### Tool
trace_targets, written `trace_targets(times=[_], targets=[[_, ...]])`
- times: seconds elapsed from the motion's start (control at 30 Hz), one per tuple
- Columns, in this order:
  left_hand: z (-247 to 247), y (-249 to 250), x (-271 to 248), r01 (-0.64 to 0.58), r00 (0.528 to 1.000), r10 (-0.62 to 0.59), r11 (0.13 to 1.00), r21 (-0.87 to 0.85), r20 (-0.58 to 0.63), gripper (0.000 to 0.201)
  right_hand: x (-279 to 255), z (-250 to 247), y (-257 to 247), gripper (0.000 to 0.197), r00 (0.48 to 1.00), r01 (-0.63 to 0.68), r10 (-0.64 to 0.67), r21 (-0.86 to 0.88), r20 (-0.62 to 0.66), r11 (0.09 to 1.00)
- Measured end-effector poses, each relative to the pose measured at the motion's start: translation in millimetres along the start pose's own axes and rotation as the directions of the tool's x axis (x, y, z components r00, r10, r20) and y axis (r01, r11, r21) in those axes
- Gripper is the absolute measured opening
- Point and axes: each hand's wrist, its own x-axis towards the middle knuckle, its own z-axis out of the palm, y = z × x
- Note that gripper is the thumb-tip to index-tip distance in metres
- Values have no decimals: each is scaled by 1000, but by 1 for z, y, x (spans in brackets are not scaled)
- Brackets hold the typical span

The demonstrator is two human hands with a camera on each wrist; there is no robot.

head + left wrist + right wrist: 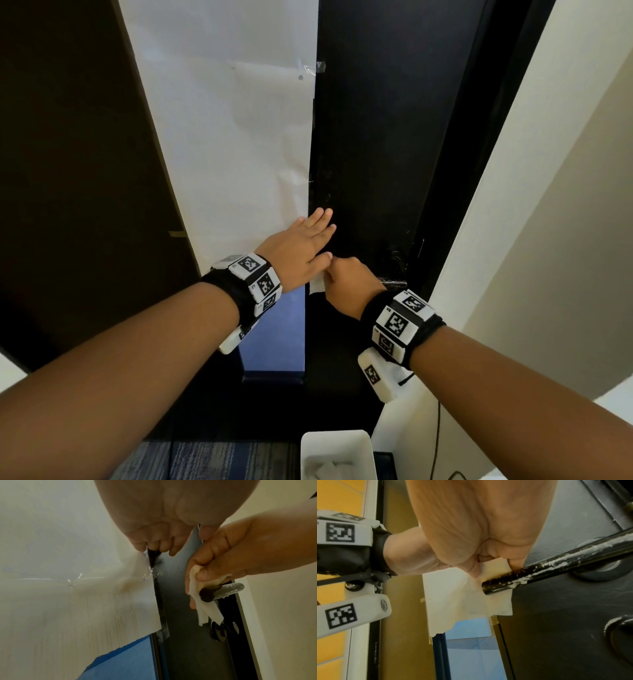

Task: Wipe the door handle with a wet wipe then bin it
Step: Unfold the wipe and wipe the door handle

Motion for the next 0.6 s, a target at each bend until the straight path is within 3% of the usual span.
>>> trace_targets(times=[0.1,0.23,0.4,0.47,0.6], targets=[[-1,-2,-2,-22,1000,22,997,-72,-12,57,-2,0,7,18,994,108,-107,85,-9,991],[2,-8,-3,-59,997,52,985,-164,-49,75,-6,-12,15,16,980,197,-191,213,-48,957],[5,-11,-2,-72,996,58,975,-212,-72,70,-9,-36,19,21,995,46,-80,447,57,893],[5,-11,-3,-76,995,59,966,-247,-77,71,-12,-44,22,21,996,-70,24,599,85,798],[2,-4,-3,0,999,-13,934,-358,-34,60,-21,-56,34,23,963,-264,193,822,191,505]])
